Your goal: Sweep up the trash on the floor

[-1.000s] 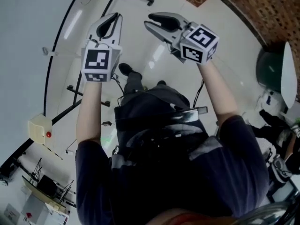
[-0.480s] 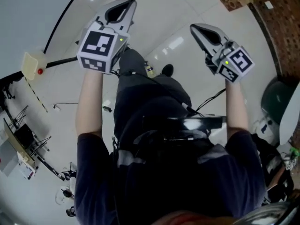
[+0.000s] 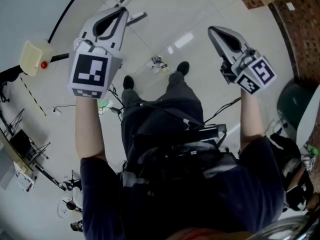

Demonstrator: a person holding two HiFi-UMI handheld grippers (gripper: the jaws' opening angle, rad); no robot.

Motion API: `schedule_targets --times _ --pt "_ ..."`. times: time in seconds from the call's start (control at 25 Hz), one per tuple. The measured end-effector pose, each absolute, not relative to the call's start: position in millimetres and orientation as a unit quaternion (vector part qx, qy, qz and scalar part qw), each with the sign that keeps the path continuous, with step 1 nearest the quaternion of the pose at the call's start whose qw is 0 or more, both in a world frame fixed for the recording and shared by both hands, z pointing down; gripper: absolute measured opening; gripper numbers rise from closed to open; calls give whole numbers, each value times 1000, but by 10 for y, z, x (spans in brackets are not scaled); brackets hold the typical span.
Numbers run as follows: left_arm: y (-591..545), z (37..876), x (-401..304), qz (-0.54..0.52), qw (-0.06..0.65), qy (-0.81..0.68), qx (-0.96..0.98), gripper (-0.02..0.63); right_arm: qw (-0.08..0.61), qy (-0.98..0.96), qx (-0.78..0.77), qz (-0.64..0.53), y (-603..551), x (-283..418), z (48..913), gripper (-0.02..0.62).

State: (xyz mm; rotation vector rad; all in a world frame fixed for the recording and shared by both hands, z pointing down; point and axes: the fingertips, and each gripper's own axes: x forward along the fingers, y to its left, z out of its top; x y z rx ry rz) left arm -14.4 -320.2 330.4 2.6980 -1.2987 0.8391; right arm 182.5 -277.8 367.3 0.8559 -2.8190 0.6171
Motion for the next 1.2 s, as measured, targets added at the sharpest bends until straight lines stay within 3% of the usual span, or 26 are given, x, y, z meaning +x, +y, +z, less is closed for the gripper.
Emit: schedule_targets --times 0.24,0.44,0.72,1.2 --pt "-2614 3382 -1495 250 21 -399 882 0 80 -932 291 200 -2284 424 3516 6" --pt "-1984 3519 -2666 234 74 -408 879 0 80 -930 294 205 -1883 -820 3396 5" --pt "-1374 3593 -3370 209 88 -423 877 0 127 -958 219 136 -1218 -2121 3190 5" --pt "-272 3242 -3188 230 58 -500 833 0 62 -984 120 120 -228 -2170 2958 6"
